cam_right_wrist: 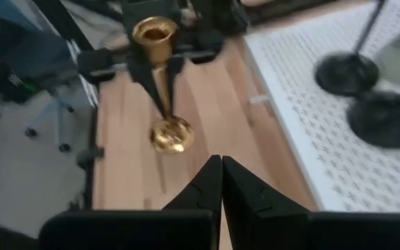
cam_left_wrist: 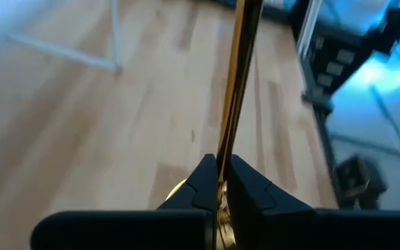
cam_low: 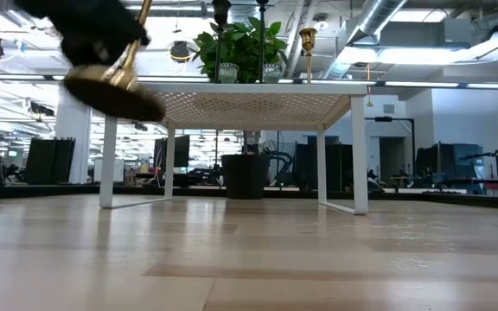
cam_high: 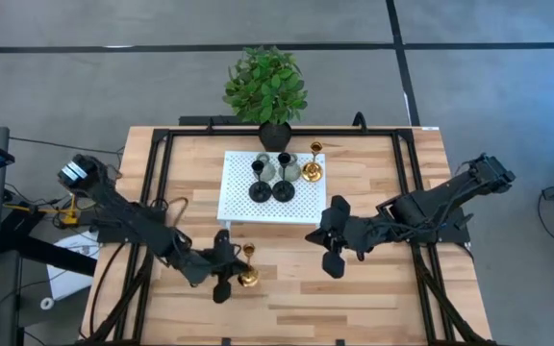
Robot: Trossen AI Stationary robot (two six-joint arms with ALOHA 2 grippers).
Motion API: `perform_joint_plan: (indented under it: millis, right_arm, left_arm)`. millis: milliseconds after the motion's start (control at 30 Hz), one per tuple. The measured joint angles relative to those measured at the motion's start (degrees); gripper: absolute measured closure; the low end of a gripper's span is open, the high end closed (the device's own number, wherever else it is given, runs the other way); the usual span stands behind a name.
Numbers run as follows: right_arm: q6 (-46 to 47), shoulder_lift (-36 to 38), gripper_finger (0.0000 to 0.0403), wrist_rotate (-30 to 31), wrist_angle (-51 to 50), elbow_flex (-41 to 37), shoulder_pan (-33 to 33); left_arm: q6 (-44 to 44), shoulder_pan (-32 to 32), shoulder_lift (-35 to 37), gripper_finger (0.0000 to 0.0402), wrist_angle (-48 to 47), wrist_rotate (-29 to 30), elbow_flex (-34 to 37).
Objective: Pick & Place candle stick holders
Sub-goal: Put the gold candle holder on the shelf
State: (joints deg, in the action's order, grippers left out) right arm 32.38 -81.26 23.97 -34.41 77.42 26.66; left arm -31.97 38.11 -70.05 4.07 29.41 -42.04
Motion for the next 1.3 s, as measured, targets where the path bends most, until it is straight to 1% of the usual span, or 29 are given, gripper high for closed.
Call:
perform_joint_plan:
  millis: [100, 167, 233, 367, 467, 533, 600, 667, 700, 733, 800, 900, 967, 1033, 1167, 1300]
  right_arm:
    - [-3.5, -0.6, 0.0403, -0.1, 9.7, -2.7, 0.0]
    - [-5.5, -0.6, 0.0403, -0.4, 18.2, -5.4, -0.2]
    - [-5.4, -0.5, 0.0403, -1.0, 24.5, -8.6, -1.1]
    - [-4.1, -0.6, 0.0403, -1.2, 31.0, -12.9, -2.9]
    - [-4.0, -0.6, 0.0403, -1.3, 31.9, -13.2, -4.4]
    - [-4.2, -1.1, 0.0399, -3.4, 33.2, -13.2, -5.6]
    - [-5.2, -2.6, 0.0385, -6.7, 36.4, -13.1, -6.9]
    - [-5.8, -3.1, 0.0361, -9.2, 38.4, -13.4, -7.7]
    - [-5.8, -4.2, 0.0346, -10.1, 41.4, -13.0, -8.2]
    - [-5.8, -5.0, 0.0331, -10.6, 42.8, -12.7, -8.8]
    - [-5.8, -5.4, 0.0298, -10.7, 40.7, -13.4, -8.9]
    - [-5.7, -6.8, 0.0251, -10.9, 43.3, -12.9, -9.3]
    - [-5.5, -6.8, 0.0225, -11.7, 42.9, -13.3, -9.4]
    - [-5.5, -7.7, 0.0207, -13.6, 45.5, -13.1, -9.4]
    - [-5.5, -8.2, 0.0197, -13.9, 46.8, -13.1, -9.6]
    - [-5.8, -8.1, 0.0217, -13.8, 47.1, -13.1, -9.9]
  left_arm:
    - [2.5, -2.2, 4.9, 0.039, 0.2, 0.1, 0.0]
    - [4.8, -3.9, 7.7, 0.039, 0.3, 0.7, -0.1]
    - [6.3, -5.5, 9.6, 0.039, 0.3, 0.9, -0.2]
    - [6.6, -8.0, 11.0, 0.039, 0.2, 0.1, -0.9]
    - [7.3, -8.8, 10.1, 0.039, 0.2, -0.8, -1.7]
    - [8.8, -9.2, 8.7, 0.039, 0.3, -2.0, -2.7]
    - [10.4, -9.6, 7.0, 0.039, 0.1, -3.3, -3.9]
    - [10.9, -10.2, 5.0, 0.039, 0.3, -4.2, -5.3]
    - [11.1, -10.3, 4.2, 0.039, 0.2, -4.3, -5.8]
    - [11.2, -10.4, 3.5, 0.039, 0.1, -4.3, -6.4]
    - [11.8, -10.9, 2.0, 0.039, 0.4, -4.2, -7.6]
    - [13.3, -11.1, 0.7, 0.039, -0.1, -4.1, -8.7]
    - [13.6, -11.5, 0.4, 0.039, 0.3, -4.1, -9.2]
    - [13.5, -11.9, 0.5, 0.039, 0.8, -4.1, -9.4]
    - [13.7, -12.5, 0.5, 0.039, 1.9, -3.9, -9.4]
    - [13.8, -12.6, 0.5, 0.039, 2.3, -4.3, -9.4]
